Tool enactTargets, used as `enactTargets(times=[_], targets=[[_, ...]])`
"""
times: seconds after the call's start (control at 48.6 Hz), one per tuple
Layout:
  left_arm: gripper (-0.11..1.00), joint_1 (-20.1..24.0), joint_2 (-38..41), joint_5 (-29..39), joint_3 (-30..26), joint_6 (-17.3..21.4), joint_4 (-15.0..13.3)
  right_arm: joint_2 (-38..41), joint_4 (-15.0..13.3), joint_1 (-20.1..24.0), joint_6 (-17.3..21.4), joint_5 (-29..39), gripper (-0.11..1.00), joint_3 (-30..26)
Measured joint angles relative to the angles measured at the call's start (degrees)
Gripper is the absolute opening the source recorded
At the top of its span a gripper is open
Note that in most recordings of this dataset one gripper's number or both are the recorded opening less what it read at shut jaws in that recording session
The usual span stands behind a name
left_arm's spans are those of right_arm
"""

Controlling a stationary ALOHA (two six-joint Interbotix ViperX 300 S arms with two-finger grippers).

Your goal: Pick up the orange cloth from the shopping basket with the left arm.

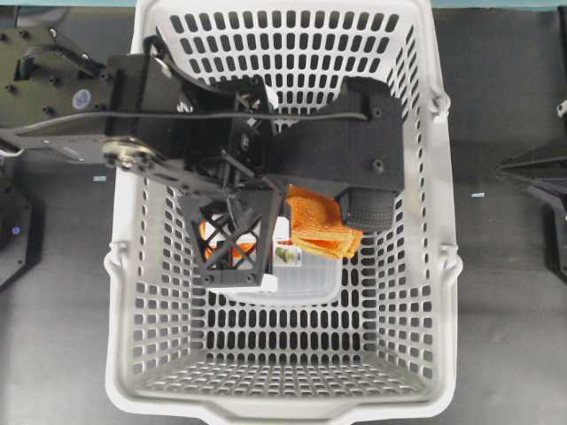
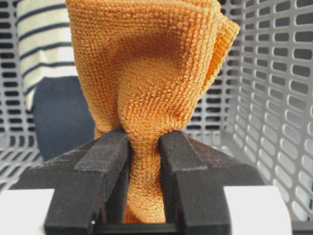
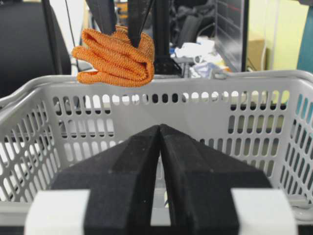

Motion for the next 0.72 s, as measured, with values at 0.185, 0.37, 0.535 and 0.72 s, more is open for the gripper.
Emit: enactTargets(times=[0.185, 0.37, 0.535, 0.72], targets=[[0.15, -0.1, 0.1, 0.0, 0.0, 0.0, 0.0, 0.1, 0.0, 0.0, 0.0, 0.0, 0.0, 0.0], [0.15, 0.0, 0.3, 0.0, 0.0, 0.0, 0.0, 0.0, 0.0, 0.0, 0.0, 0.0, 0.0, 0.1], [0.15, 0.0, 0.7, 0.0, 0.0, 0.0, 0.0, 0.0, -0.1, 0.0, 0.0, 0.0, 0.0, 0.2], [0.15, 0.0, 1.1, 0.0, 0.0, 0.0, 0.0, 0.0, 0.0, 0.0, 0.0, 0.0, 0.0, 0.6]])
